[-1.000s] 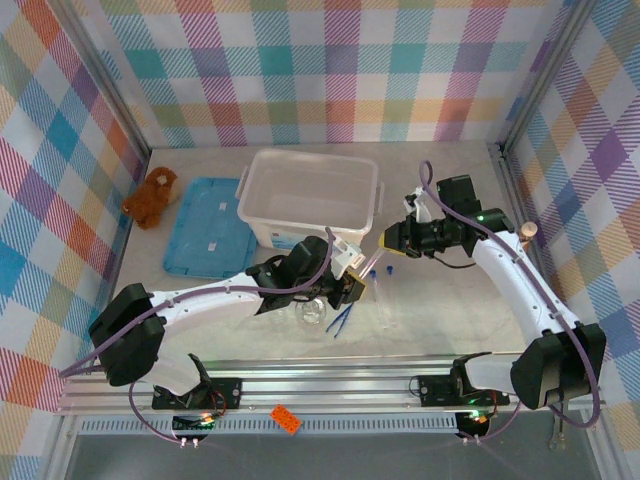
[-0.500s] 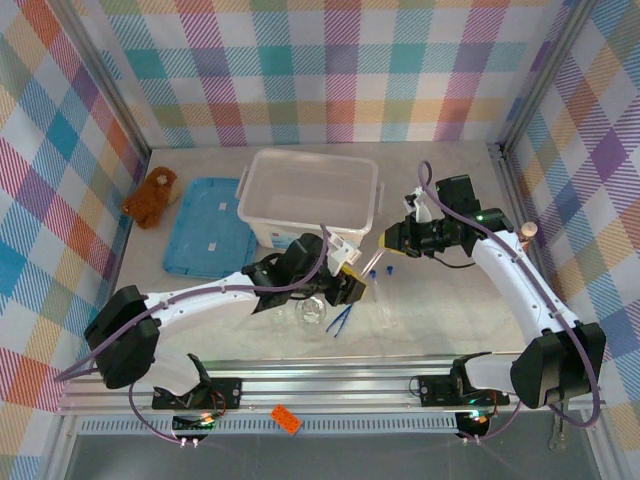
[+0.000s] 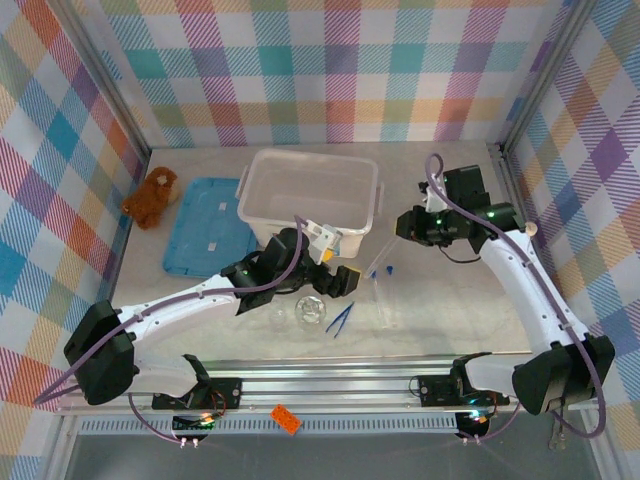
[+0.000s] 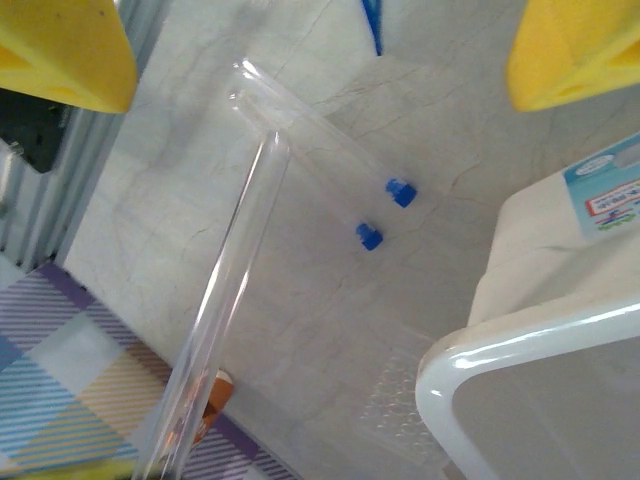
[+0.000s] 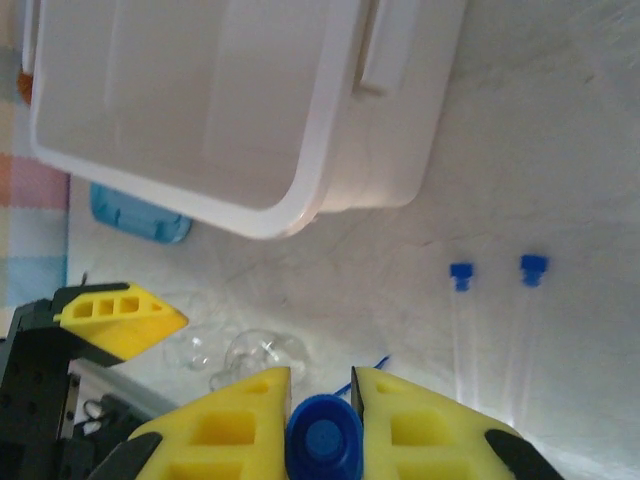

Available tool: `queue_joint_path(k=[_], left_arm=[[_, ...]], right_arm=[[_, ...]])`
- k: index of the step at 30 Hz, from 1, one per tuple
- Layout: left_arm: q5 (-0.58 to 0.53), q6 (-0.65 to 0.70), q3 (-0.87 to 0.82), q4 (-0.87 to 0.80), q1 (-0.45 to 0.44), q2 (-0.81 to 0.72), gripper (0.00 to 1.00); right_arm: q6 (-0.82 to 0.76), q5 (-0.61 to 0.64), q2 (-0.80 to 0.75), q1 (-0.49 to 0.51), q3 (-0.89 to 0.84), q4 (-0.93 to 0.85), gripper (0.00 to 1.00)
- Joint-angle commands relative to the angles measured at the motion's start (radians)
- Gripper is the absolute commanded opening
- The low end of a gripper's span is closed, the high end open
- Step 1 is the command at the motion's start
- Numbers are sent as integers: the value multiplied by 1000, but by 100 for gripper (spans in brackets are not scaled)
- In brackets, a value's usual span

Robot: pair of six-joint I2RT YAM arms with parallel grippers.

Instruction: Organize the chemistry lab equipment

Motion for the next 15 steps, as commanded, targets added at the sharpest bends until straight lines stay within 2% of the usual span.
queue_joint_path(k=[1,15], left_arm=[[-42,-4,-20,-17,8,-27,100],[-188,-6,-20,-118,7,-23,99]], right_arm=[[-2,145,-20,12,50,-13,18],[-22,605,21,113,77,145,18]])
